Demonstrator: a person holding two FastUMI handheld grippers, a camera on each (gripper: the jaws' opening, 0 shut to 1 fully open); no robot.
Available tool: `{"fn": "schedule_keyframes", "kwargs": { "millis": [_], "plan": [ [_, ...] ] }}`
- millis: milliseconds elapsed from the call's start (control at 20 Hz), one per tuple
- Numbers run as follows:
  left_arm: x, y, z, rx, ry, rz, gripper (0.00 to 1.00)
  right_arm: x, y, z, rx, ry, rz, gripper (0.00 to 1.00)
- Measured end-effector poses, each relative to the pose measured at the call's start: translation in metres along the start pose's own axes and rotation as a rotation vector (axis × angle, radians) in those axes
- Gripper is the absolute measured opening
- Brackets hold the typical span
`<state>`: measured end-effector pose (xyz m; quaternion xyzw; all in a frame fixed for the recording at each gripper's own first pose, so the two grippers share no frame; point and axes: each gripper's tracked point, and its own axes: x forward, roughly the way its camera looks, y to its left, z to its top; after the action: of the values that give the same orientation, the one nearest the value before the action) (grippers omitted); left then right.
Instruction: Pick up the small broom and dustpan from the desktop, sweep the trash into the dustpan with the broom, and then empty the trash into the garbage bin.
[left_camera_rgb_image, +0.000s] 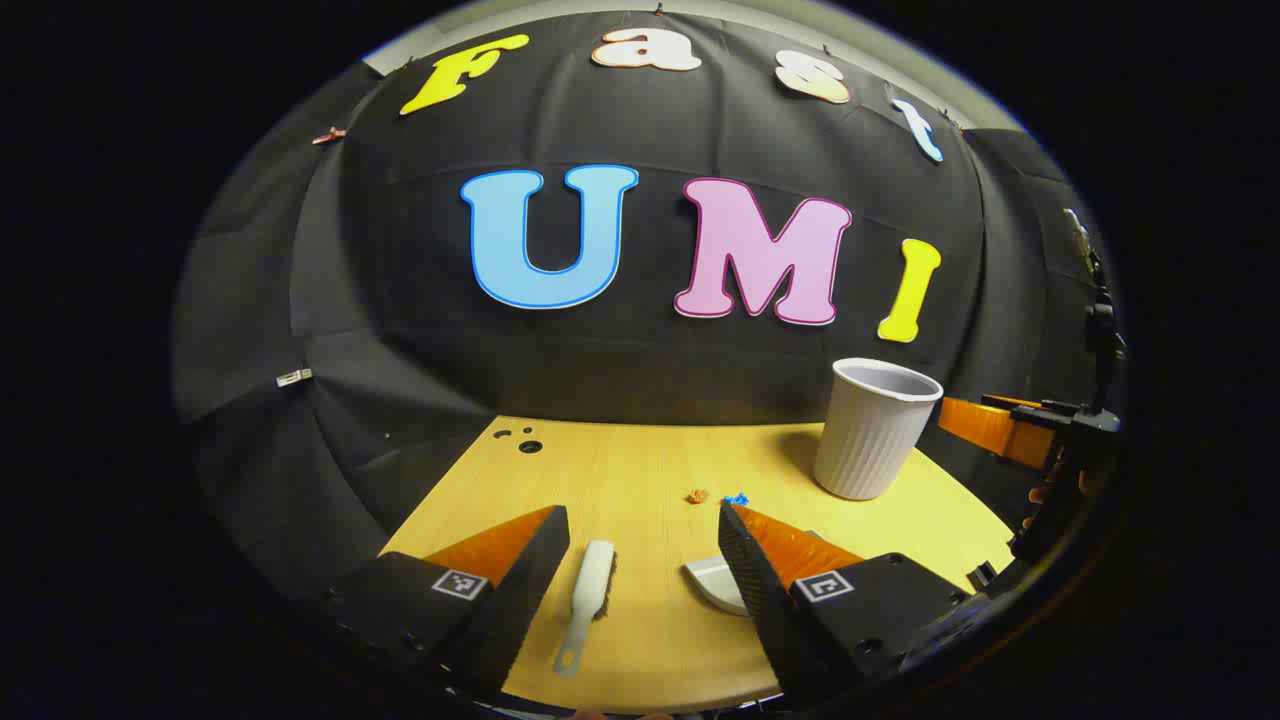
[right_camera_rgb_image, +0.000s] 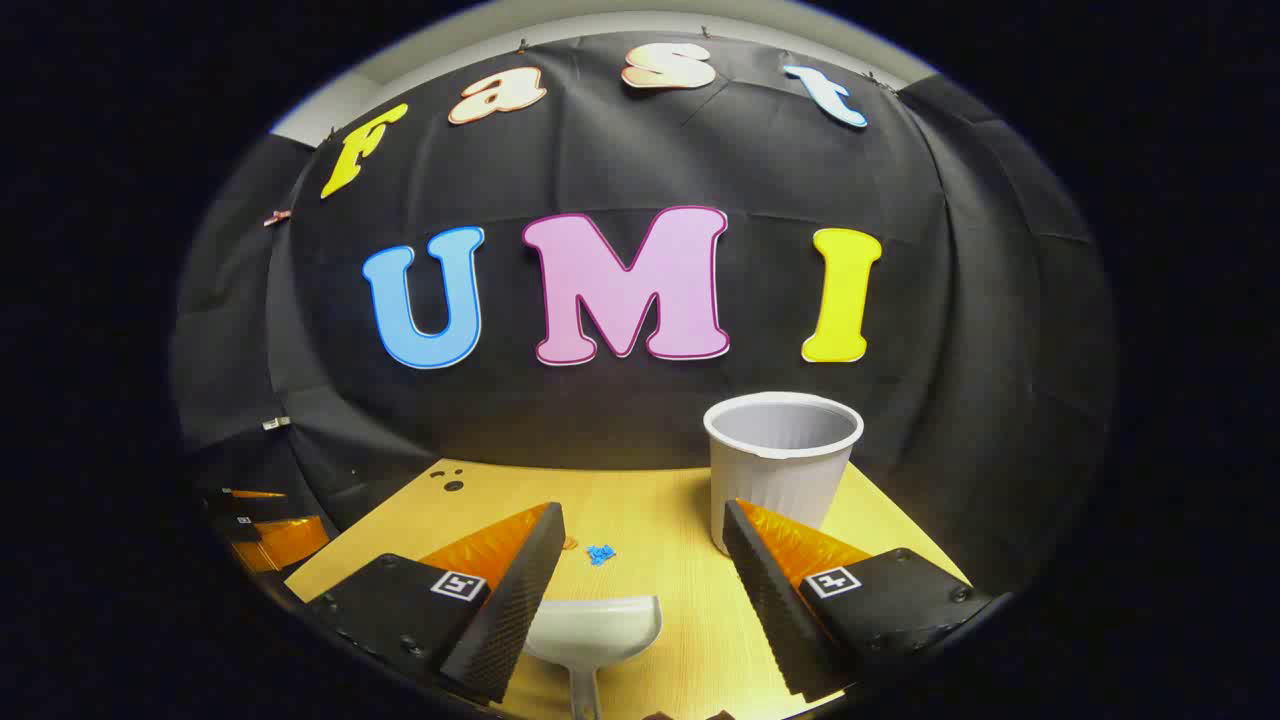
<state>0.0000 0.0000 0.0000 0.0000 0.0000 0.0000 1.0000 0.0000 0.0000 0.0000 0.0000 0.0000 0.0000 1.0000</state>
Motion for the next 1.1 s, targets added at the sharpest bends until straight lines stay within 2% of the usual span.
{"fn": "schedule_keyframes", "kwargs": {
  "millis": [200,600,900,1100],
  "plan": [
    [0.008,0.019,-0.01,-0.01,0.017,0.011,0.96,0.004,0.022,-0.017,0.02,0.052,0.025,0.99],
    [0.011,0.034,-0.026,-0.047,0.047,0.037,0.96,0.005,0.03,-0.029,0.013,0.093,0.048,0.99],
    [0.014,0.032,-0.035,-0.063,0.072,0.02,0.96,0.008,0.033,-0.031,-0.008,0.096,0.058,0.99],
    [0.023,0.035,-0.052,-0.105,0.139,0.011,0.96,0.01,0.035,-0.037,-0.032,0.109,0.064,0.99]
  ]
}}
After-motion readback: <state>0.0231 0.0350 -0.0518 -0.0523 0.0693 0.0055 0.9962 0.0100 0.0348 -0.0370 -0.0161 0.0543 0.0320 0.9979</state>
